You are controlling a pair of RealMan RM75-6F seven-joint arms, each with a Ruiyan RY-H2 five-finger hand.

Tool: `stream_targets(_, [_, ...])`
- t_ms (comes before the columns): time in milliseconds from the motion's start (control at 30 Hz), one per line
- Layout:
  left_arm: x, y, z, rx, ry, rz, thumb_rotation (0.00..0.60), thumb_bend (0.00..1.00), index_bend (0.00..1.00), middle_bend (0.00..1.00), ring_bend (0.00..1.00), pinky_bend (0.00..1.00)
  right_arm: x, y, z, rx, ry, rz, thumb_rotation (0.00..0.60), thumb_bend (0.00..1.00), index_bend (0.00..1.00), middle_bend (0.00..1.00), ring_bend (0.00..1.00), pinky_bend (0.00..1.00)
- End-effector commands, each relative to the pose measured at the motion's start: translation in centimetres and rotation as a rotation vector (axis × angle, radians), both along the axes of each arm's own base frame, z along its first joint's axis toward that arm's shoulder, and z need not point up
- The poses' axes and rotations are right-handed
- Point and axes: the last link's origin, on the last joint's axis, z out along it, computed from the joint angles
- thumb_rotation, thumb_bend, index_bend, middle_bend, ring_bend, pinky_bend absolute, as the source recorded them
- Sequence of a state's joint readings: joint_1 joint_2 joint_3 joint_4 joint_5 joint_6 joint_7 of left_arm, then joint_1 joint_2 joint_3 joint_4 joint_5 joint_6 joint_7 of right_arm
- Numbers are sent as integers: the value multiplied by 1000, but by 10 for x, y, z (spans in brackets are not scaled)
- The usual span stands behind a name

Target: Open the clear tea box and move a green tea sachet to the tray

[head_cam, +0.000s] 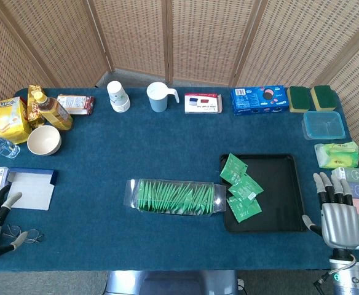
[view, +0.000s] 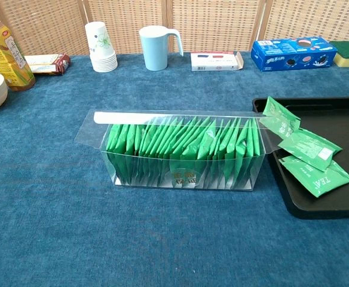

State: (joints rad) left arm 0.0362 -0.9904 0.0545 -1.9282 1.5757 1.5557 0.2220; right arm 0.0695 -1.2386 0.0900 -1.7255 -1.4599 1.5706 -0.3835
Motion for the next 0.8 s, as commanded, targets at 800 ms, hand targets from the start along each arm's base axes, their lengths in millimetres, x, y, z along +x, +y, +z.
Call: stream_targets(800, [8,3,12,4,-36,-62,598,180,138,37,82,224,34,-12,-9,205,-251,157,600,73,0,39,0,2])
